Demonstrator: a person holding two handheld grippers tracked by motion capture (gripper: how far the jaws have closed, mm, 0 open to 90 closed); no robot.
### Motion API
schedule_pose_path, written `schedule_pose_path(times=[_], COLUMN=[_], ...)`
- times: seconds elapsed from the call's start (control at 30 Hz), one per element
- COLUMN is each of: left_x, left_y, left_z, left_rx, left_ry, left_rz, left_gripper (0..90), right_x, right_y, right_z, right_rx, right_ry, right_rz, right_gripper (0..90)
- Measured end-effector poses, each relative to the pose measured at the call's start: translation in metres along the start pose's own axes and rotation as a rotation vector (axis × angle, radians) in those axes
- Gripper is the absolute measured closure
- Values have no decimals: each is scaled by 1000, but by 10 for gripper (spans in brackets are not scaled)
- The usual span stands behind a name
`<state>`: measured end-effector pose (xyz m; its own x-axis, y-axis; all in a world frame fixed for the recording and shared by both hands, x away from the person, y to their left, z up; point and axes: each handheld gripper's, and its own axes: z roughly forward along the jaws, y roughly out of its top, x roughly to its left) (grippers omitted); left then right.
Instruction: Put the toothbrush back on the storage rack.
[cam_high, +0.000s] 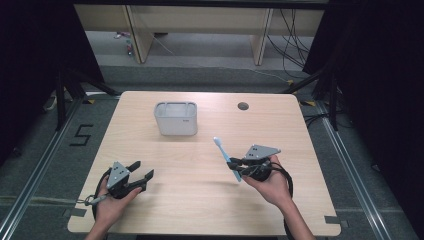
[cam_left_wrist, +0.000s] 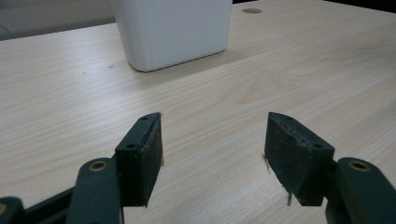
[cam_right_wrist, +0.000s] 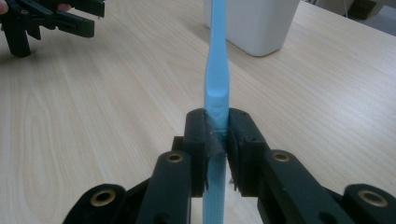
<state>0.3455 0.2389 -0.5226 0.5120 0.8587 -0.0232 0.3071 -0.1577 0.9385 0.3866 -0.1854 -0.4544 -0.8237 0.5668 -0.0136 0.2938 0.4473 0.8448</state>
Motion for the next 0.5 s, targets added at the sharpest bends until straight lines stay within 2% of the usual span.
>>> schedule_pose_path(times=[0.07, 0.1, 0.13, 0.17, 0.23, 0.33, 0.4, 0.5], left_x=[0, 0, 0, 0, 0, 0, 0, 0], left_y=[0, 0, 0, 0, 0, 0, 0, 0], left_z=[0, 0, 0, 0, 0, 0, 0, 0], left_rx=[0, 0, 0, 0, 0, 1, 1, 1], left_ry=[0, 0, 0, 0, 0, 0, 0, 1], left_rz=[0, 0, 1, 0, 0, 1, 2, 1], left_gripper=[365, 365, 365, 365, 365, 365, 365, 365], right_x=[2, 0, 1, 0, 1, 0, 2, 2], right_y=[-1, -1, -2, -2, -3, -4, -5, -6], right_z=[0, 0, 0, 1, 1, 1, 1, 0], right_rx=[4, -7, -19, -33, -31, -57, -65, -64], right_ry=[9, 0, -4, -5, 3, -10, -4, 5], right_rz=[40, 14, 29, 17, 38, 19, 55, 67], right_gripper=[787, 788, 787, 787, 788, 788, 788, 788])
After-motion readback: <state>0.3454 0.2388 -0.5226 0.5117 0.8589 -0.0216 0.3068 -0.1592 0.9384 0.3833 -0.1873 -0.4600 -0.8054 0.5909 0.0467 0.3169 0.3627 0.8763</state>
